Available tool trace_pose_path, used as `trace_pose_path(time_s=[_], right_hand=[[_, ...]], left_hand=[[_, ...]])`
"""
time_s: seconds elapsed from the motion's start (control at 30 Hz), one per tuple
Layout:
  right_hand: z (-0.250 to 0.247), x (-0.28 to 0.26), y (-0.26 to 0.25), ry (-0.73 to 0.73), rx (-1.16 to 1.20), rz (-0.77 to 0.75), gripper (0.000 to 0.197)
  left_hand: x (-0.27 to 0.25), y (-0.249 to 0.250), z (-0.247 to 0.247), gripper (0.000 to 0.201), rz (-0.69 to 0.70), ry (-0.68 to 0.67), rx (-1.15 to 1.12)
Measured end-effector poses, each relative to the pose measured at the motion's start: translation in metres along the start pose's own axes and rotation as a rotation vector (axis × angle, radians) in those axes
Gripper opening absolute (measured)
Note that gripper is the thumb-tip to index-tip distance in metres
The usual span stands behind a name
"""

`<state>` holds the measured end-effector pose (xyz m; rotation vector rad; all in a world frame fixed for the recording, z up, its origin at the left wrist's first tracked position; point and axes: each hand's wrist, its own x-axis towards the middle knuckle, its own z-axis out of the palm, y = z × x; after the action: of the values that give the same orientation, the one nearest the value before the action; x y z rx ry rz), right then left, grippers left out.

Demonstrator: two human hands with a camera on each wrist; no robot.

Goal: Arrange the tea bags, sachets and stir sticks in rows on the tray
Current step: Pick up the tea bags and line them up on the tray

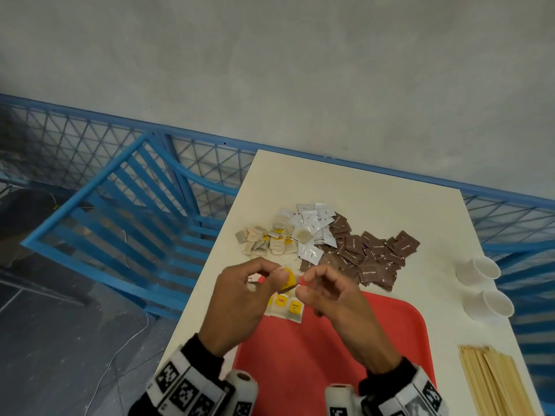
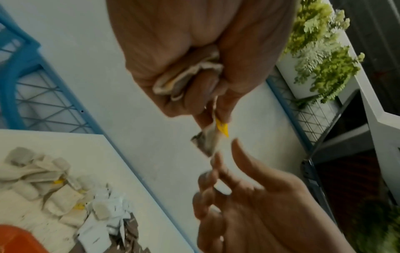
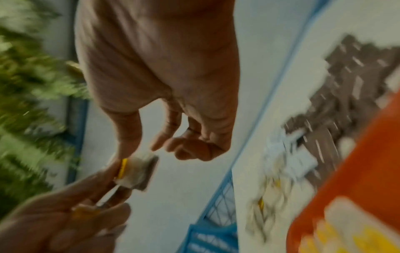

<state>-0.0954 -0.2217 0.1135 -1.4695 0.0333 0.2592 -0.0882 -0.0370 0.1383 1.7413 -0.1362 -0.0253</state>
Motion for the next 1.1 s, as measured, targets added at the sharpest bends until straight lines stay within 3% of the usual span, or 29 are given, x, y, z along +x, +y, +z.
trace_pose_path(time_s=[0.1,0.2,0.33,0.5,0.63,0.77,0.83,0.97,1.1], right_hand=[[-0.002,0.001,-0.011,-0.060,-0.225,-0.068,0.035],[0.013,0.001,-0.017,-0.193,-0.319,-0.115,0.016],[0.011,0.002,-0.020,-0.224,-0.356,-0.082,0.017],[0.013,0.010,-0.019,-0.117,-0.384,-0.215,0.013],[0.021,0.016,-0.017,-0.069,-0.312,-0.207,0.016],[0.022,0.024,0.001,-0.026,-0.244,-0.087,0.013],[0.023,0.028,0.038,0.038,-0.320,0.007,0.019],[0.031,0.033,0.141,0.141,-0.402,0.337,0.035],[0.050,0.046,0.180,0.250,-0.443,0.404,0.045]], left_hand=[[0.006,0.009,-0.013,0.016,-0.066,-0.100,-0.034],[0.011,0.015,-0.017,0.013,-0.078,-0.135,-0.016],[0.014,0.014,-0.025,0.015,-0.103,-0.142,0.007],[0.018,0.013,-0.029,0.013,-0.100,-0.133,-0.004],[0.024,0.007,-0.031,0.010,-0.136,-0.080,-0.072],[0.022,-0.010,-0.038,0.012,-0.206,0.023,-0.065],[0.013,-0.027,-0.046,0.015,-0.280,0.076,-0.030],[-0.010,-0.063,-0.066,0.021,-0.476,0.088,-0.071],[-0.026,-0.085,-0.080,0.023,-0.581,0.058,-0.027]])
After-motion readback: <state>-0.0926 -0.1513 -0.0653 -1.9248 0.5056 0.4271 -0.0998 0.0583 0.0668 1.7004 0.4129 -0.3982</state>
